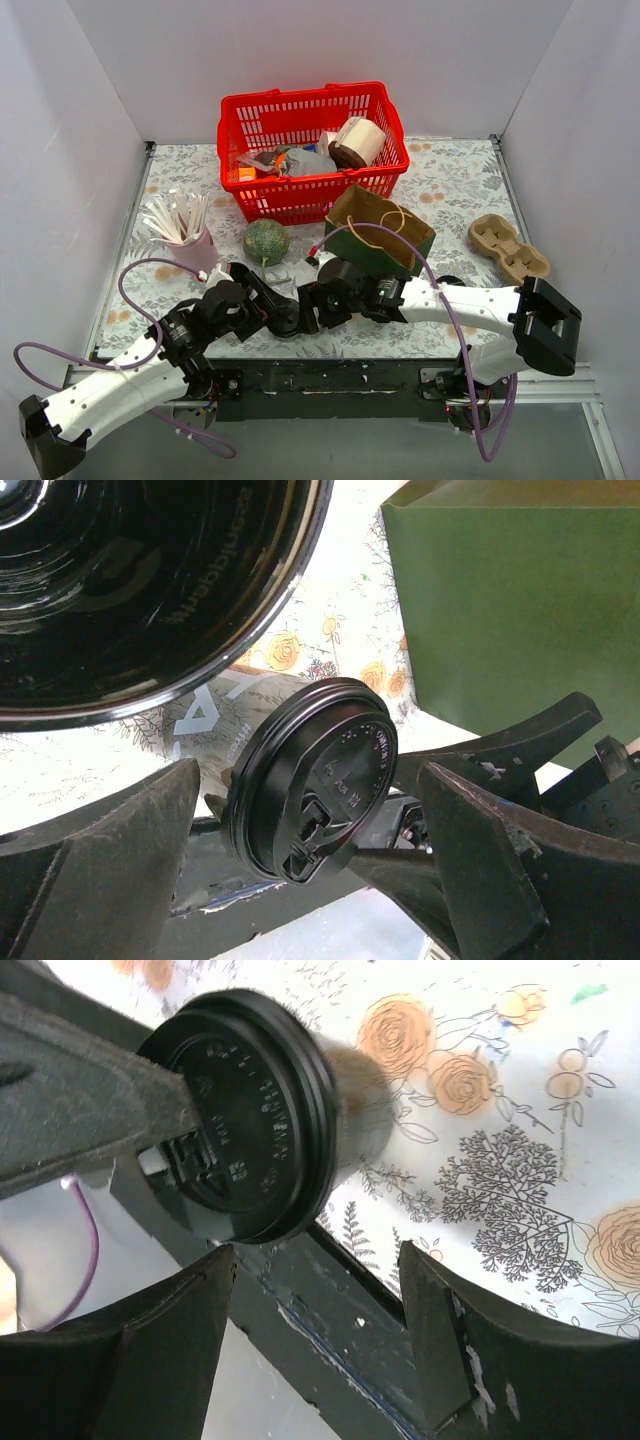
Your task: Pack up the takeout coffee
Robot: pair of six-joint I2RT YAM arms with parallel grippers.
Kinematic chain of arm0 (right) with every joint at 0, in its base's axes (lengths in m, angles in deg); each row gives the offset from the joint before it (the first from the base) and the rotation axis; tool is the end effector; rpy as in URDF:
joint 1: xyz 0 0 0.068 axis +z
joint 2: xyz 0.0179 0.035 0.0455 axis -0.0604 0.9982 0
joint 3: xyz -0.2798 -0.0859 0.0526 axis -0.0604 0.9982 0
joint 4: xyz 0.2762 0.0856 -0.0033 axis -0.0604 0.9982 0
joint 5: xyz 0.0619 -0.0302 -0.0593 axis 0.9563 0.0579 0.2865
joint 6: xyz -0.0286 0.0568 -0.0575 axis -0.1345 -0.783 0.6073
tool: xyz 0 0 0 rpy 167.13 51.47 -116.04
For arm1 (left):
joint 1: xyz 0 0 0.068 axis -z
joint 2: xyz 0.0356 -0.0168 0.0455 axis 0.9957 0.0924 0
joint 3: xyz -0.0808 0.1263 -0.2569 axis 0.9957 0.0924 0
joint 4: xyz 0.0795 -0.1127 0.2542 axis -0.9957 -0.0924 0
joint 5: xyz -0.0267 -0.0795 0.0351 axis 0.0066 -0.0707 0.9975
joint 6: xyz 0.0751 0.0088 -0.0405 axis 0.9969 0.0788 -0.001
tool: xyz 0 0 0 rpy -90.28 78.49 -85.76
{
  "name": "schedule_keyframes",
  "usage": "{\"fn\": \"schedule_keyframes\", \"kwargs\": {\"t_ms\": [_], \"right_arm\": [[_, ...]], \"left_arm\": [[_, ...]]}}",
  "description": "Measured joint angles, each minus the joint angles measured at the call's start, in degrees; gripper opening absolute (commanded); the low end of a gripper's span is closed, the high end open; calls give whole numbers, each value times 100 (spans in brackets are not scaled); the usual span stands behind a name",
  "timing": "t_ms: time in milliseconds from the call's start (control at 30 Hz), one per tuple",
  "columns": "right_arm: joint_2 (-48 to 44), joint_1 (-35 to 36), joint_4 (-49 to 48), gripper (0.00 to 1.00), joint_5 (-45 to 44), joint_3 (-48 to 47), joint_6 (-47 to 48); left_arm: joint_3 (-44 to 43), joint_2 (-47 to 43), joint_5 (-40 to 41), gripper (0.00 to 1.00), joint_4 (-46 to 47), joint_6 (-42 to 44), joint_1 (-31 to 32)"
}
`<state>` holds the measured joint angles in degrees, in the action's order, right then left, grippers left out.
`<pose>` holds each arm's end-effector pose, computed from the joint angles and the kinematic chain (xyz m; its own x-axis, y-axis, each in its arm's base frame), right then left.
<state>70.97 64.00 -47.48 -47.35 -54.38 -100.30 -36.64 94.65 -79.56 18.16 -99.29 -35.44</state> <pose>0.1323 0.3298 0.2153 -0.8156 -0.2395 -0.5267 -0.5314 0.6704 0.5180 0.1144 -0.1135 0.1973 -0.4157 -0.8878 0.1974 -0.6917 0.1676 -0.7025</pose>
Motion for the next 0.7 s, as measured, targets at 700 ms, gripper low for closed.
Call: {"fn": "schedule_keyframes", "kwargs": {"t_ms": [700], "right_arm": [[11, -11, -855, 59, -654, 227, -1060]], "left_arm": [[544, 96, -422, 91, 1021, -22, -20]]}}
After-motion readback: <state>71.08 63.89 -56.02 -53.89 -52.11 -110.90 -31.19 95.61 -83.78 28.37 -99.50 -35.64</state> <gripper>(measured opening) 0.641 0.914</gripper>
